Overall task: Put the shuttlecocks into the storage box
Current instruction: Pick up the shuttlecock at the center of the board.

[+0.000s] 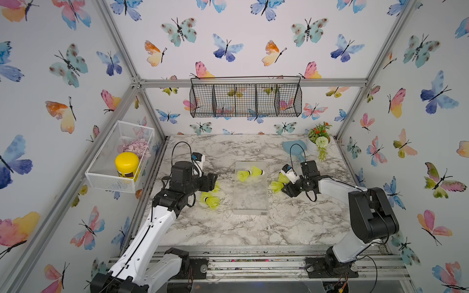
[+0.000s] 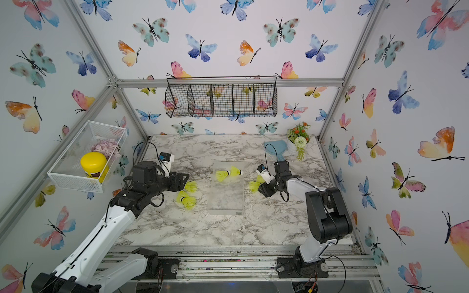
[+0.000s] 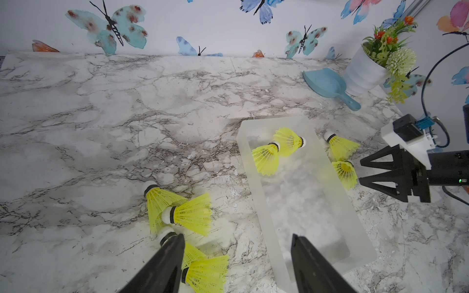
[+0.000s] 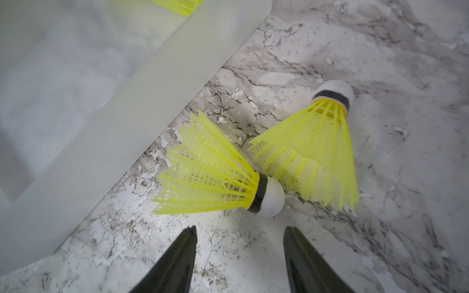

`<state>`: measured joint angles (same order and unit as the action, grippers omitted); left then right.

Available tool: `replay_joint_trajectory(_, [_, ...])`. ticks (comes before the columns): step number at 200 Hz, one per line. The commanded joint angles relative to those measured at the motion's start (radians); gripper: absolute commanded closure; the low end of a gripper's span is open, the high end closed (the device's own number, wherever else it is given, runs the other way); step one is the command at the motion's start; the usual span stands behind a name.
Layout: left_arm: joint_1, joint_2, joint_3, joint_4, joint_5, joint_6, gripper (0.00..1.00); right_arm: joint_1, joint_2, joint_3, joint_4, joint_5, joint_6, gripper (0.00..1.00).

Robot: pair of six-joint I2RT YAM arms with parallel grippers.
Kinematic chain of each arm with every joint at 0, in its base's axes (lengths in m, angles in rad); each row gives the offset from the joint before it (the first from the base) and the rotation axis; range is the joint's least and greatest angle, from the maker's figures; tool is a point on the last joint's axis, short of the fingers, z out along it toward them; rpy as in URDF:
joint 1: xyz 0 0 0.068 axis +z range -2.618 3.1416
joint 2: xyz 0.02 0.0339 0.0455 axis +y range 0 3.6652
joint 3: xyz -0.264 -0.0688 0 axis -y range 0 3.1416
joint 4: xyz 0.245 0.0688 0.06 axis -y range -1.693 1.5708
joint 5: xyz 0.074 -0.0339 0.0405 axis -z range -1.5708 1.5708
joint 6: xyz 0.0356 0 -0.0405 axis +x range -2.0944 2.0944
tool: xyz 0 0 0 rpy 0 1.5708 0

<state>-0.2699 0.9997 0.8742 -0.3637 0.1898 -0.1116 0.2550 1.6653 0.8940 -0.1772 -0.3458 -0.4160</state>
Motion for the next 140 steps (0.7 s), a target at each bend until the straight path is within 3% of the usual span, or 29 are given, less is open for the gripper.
replay_joint_trajectory(1, [0.003,-0.002,0.012,-0.006,0.013,0.007,0.29,0.003,0.015,0.026,0.009,0.04,-0.115,0.36])
replay_joint_trajectory(63, [0.004,-0.004,0.012,-0.008,0.001,0.012,0.28,0.003,0.088,0.071,0.021,0.05,-0.273,0.32])
replay_joint_trajectory(100, [0.005,-0.001,0.013,-0.008,0.0,0.012,0.29,0.003,0.138,0.122,-0.013,-0.007,-0.356,0.31])
replay_joint_trajectory(140, [0.005,0.001,0.014,-0.009,-0.004,0.012,0.28,0.003,0.176,0.156,-0.061,-0.071,-0.414,0.37])
